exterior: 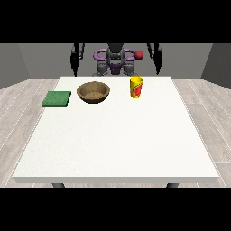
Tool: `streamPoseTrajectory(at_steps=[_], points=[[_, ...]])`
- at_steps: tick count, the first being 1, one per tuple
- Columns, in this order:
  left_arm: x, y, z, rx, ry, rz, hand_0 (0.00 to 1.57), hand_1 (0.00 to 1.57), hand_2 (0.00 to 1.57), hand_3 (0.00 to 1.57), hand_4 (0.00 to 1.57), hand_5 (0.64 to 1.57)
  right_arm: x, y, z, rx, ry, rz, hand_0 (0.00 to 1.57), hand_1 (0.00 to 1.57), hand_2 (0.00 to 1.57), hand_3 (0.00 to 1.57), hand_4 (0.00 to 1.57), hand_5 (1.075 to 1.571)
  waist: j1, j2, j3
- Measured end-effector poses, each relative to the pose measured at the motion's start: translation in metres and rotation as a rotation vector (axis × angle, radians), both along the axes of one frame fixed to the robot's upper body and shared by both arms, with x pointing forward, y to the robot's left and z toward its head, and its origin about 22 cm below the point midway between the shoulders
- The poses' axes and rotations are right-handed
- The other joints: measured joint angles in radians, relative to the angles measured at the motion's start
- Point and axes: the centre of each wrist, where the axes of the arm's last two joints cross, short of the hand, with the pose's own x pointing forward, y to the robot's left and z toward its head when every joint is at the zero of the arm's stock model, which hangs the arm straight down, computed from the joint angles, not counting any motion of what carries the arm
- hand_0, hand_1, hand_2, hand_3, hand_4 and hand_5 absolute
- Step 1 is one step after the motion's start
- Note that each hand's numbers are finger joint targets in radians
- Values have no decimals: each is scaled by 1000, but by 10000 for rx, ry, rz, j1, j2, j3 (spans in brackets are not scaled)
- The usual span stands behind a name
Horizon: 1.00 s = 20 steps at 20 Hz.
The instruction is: Pick the cup and pour the ball into the bowl, then pick the bowl and place it on the pad
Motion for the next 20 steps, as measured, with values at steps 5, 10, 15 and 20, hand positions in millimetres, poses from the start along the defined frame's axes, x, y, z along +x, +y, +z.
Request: streamPoseTrajectory(at_steps=[5,10,15,20], points=[[1,6,18,277,-194,-31,0,0,0,0,0,1557,0,-5,17,-189,-154,-24,0,0,0,0,0,1569,-47,-1610,-122],[4,10,46,-620,-425,245,0,0,0,0,0,1554,-12,-50,24,212,212,37,0,0,0,0,0,1570,-237,-2482,-194],[-3,31,54,-888,-1211,440,0,0,0,0,0,1547,-18,-76,35,537,-361,116,0,0,0,0,0,1569,-330,-1893,-225],[4,36,54,-934,-2021,517,0,0,0,0,0,1536,-15,-79,36,692,-1020,320,0,0,0,0,0,1570,-426,-1051,-234]])
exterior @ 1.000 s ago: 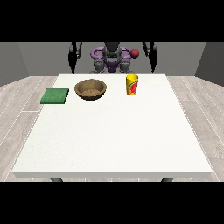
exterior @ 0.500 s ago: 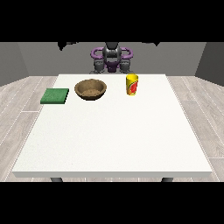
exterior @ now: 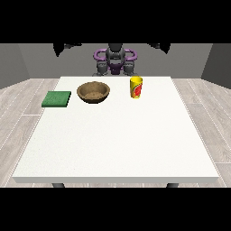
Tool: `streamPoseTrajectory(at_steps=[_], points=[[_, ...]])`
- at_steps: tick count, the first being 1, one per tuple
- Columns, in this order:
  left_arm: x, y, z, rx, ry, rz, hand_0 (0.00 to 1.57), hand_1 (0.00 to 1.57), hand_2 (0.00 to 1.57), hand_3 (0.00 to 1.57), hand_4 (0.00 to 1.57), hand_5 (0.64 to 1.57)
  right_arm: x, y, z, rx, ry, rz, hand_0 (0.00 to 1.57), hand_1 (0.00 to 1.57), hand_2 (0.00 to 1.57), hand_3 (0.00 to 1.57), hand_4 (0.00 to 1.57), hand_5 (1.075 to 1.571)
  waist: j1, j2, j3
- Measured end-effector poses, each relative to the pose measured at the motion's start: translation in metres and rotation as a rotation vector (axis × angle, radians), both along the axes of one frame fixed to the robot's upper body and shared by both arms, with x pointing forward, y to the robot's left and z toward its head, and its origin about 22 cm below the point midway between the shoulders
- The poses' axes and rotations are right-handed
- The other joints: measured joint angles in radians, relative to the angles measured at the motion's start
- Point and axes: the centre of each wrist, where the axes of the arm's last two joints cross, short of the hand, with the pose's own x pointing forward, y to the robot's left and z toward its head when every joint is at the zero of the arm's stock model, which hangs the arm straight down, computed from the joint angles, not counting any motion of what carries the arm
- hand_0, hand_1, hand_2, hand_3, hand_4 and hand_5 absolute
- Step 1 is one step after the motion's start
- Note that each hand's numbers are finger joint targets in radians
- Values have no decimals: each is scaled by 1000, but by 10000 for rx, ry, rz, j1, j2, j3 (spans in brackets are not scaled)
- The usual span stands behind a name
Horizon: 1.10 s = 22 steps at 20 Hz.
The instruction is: Pick the cup and pour the ball into the bowl, then pick the bowl and place it on the pad
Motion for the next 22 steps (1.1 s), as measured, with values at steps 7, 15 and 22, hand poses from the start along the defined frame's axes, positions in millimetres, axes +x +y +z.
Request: streamPoseTrajectory(at_steps=[7,15,22], points=[[19,-10,-23,149,-1054,223,0,0,0,0,0,1526,15,3,-5,84,-874,209,0,0,0,0,0,1571,-231,1215,-3],[31,-36,-82,247,-1489,574,0,0,0,0,0,1523,30,7,0,-46,-1496,521,0,0,0,0,0,1570,-636,1996,-6],[45,-52,-119,478,-1716,953,0,0,0,0,0,1518,34,-3,-9,31,-1819,694,0,0,0,0,0,1570,-893,2489,-8]])
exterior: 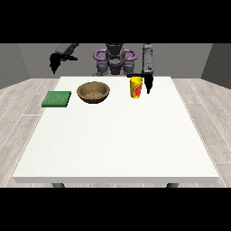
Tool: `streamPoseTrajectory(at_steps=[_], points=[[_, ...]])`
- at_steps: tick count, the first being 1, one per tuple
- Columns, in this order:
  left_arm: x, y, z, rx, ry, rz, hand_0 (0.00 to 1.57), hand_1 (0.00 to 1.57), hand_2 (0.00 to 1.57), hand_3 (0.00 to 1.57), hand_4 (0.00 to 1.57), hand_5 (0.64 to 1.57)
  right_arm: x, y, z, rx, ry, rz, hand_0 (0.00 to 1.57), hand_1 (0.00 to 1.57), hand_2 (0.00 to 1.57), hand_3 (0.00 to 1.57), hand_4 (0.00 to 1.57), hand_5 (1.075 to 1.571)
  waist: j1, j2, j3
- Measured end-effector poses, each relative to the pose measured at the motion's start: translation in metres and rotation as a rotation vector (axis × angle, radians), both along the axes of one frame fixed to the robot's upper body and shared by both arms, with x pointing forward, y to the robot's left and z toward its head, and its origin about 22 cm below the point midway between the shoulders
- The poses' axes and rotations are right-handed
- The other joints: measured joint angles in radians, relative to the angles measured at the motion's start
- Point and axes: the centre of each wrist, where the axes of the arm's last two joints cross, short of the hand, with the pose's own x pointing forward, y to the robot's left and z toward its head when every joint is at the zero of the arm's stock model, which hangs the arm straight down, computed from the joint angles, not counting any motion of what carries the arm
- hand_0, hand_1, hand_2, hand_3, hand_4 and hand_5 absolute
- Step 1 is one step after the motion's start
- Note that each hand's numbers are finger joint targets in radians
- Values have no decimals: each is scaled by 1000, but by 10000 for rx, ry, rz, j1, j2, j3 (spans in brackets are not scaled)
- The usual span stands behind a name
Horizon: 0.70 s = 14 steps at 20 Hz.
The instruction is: Pick the cup and pour the ball into the bowl, then pick the bowl and place it on the pad
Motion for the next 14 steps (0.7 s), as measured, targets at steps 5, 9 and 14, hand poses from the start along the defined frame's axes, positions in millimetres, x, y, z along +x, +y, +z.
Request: streamPoseTrajectory(at_steps=[5,9,14], points=[[9,-1,-18,152,-14,-12,0,0,0,0,0,1520,4,-3,-9,58,-96,19,0,0,0,0,0,1571,22,160,4],[12,-4,-31,215,102,103,0,0,0,0,0,1523,4,-3,-17,70,-1,87,0,0,0,0,0,1571,-55,142,1],[17,-7,-39,210,207,221,0,0,0,0,763,1320,7,-8,-16,43,22,173,0,0,0,0,0,1571,-156,162,2]])
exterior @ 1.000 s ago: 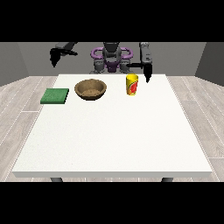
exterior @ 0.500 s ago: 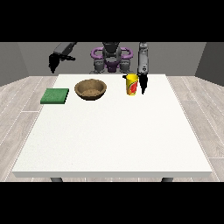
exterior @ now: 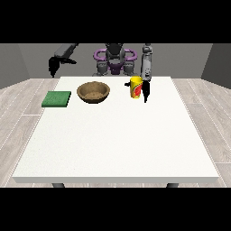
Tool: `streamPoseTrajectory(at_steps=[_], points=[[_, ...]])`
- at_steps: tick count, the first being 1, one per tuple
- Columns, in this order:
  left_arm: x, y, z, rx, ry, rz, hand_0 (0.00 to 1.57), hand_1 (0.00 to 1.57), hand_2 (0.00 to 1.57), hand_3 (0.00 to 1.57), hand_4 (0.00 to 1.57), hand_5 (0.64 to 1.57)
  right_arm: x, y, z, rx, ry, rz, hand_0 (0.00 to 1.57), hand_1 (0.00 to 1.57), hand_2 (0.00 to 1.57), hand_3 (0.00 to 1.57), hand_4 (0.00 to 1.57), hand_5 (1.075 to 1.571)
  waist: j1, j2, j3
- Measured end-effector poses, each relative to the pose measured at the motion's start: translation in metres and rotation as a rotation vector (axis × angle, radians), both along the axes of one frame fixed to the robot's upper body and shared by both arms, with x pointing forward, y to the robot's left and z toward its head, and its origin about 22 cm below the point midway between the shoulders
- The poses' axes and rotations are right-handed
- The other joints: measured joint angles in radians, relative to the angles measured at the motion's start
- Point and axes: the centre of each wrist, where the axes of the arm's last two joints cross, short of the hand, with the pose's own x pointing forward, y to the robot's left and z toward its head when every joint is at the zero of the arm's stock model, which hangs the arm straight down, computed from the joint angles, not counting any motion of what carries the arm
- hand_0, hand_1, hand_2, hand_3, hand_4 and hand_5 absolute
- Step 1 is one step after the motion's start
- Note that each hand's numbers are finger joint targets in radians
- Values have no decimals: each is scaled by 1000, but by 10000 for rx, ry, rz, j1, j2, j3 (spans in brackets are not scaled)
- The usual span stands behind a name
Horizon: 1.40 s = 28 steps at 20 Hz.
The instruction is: Pick the cup and pour the ball into the bowl, then pick the bowl and place it on the pad
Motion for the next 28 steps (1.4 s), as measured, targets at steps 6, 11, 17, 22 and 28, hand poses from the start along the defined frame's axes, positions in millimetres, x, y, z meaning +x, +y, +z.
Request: streamPoseTrajectory(at_steps=[6,11,17,22,28], points=[[-7,0,-3,2005,-825,786,1323,1323,1571,1571,1468,1246,8,-4,14,-121,-361,89,0,0,0,0,0,1570,-325,233,204],[-5,-4,-2,2902,-655,1192,1316,1316,1571,1571,1496,1256,7,-21,20,-214,-210,10,0,0,0,0,0,1570,-428,67,138],[6,12,12,4961,678,932,1436,1436,1571,1571,1571,1321,-7,-37,-8,-179,1364,-516,0,0,0,0,0,1569,157,-1545,53],[47,58,68,7227,1201,1398,1459,1459,1571,1571,1571,1294,-12,-43,-21,-66,1966,-827,0,0,0,0,0,1568,394,-2168,42],[76,38,106,8980,1534,1673,1491,1491,1571,1571,1571,1273,-9,-52,-23,113,2222,-915,0,0,0,0,0,1569,478,-2370,24]])
